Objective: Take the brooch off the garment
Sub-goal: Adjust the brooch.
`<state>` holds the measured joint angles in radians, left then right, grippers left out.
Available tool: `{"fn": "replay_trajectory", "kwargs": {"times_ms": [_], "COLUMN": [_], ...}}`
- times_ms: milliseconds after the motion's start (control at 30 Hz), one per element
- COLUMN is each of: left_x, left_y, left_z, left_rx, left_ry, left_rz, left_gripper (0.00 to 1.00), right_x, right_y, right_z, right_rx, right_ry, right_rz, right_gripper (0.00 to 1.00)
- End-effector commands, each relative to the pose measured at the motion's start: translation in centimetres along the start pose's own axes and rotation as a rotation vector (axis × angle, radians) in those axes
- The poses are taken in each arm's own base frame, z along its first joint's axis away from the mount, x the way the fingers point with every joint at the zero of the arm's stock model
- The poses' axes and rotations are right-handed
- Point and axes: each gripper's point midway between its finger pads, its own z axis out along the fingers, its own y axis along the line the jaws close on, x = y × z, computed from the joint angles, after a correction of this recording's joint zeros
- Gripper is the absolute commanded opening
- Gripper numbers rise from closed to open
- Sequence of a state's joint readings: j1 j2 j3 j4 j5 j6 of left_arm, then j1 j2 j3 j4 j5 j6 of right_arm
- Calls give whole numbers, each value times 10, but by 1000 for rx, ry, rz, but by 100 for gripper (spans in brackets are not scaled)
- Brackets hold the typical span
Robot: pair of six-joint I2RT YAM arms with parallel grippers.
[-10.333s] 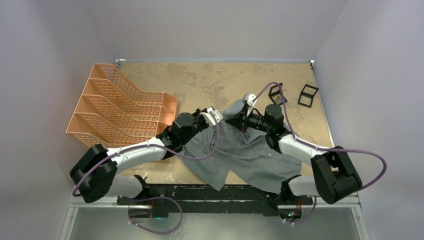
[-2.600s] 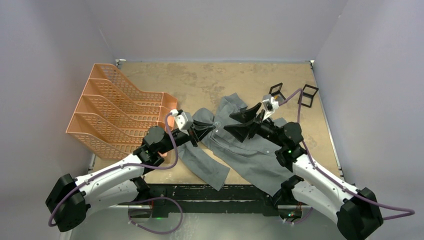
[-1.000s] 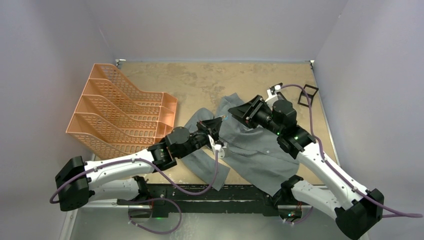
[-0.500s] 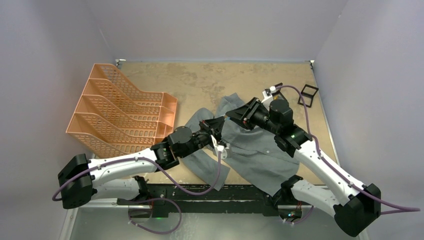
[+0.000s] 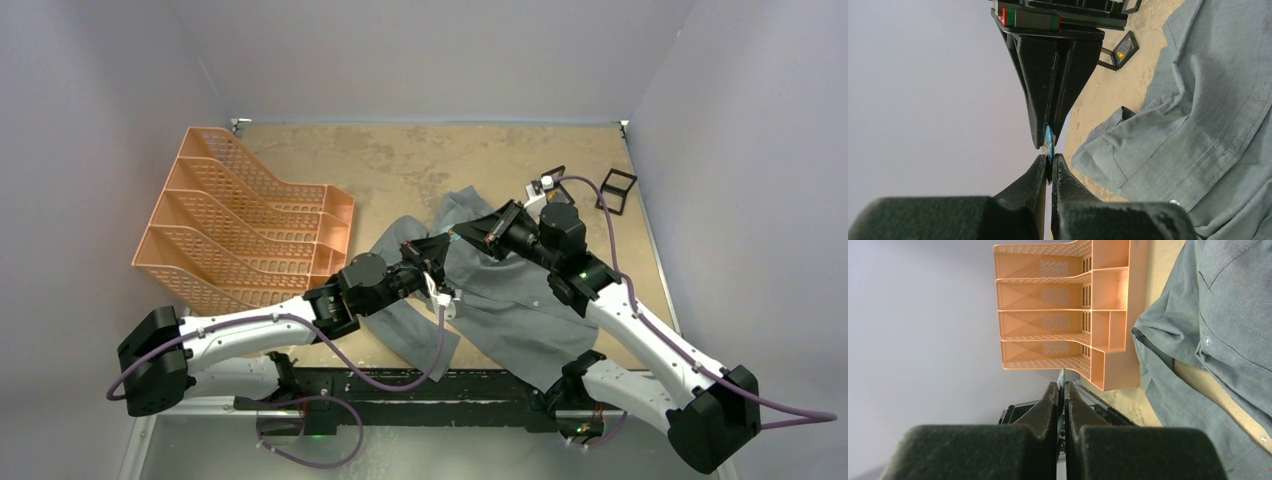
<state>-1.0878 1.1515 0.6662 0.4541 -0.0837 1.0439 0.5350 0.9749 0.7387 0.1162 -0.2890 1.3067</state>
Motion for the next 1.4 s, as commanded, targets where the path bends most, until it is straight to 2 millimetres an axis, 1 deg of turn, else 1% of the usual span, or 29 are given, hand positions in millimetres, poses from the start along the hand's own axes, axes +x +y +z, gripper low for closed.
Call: {"fn": "replay_trajectory", "kwargs": {"times_ms": [0, 67, 100, 133, 200, 300, 367, 433, 500, 600, 667, 733, 833, 933, 967, 1000, 1033, 1133, 1267, 1367], "left_x": [-9, -6, -5, -4, -4, -5, -10, -12, -12, -13, -16, -14, -11, 0, -2, 7, 9, 2, -9, -11], "left_y": [17, 14, 12, 13, 12, 13, 19, 26, 32, 34, 34, 23, 18, 23, 24, 33, 35, 37, 35, 33], "left_z": [4, 3, 2, -1, -3, -5, -7, -10, -13, -16, -16, -18, -13, -9, -8, -8, -8, -6, -3, -1], "left_rx": [-53, -45, -39, -42, -33, -1, 1, 9, 26, 102, 141, 198, 229, 236, 264, 257, 278, 369, 448, 470], "left_ry": [-19, -7, 2, 11, 33, 69, 76, 72, 61, 29, 8, 37, 58, 46, 17, -11, -42, -127, -194, -210], "left_rz": [-12, -46, -72, -108, -214, -338, -433, -549, -663, -791, -837, -864, -931, -1079, -1180, -1243, -1311, -1421, -1464, -1476], "left_gripper": [6, 17, 24, 30, 37, 42, 44, 47, 49, 50, 51, 53, 53, 52, 51, 51, 50, 46, 39, 38], "right_x": [12, 7, 3, -2, -10, -24, -33, -41, -43, -41, -37, -33, -28, -25, -24, -22, -21, -17, -16, -14], "right_y": [5, 3, 2, -1, -2, -8, -14, -26, -29, -28, -27, -25, -19, -15, -14, -13, -12, -10, -5, -1], "right_z": [-3, -3, -3, -3, -2, 0, 1, 1, 0, -3, -4, -5, -8, -11, -12, -13, -13, -15, -17, -19], "right_rx": [-53, -52, -51, -46, -51, -80, -112, -133, -181, -244, -271, -293, -332, -362, -373, -386, -398, -438, -469, -487], "right_ry": [63, 40, 24, 10, -9, -20, -6, 19, 41, 81, 122, 165, 219, 242, 249, 257, 265, 284, 287, 296], "right_rz": [-3, -27, -50, -70, -112, -184, -246, -316, -395, -514, -571, -624, -694, -748, -762, -777, -787, -825, -852, -864], "right_gripper": [0, 0, 0, 0, 0, 0, 0, 0, 0, 0, 0, 0, 0, 0, 0, 0, 0, 0, 0, 0]}}
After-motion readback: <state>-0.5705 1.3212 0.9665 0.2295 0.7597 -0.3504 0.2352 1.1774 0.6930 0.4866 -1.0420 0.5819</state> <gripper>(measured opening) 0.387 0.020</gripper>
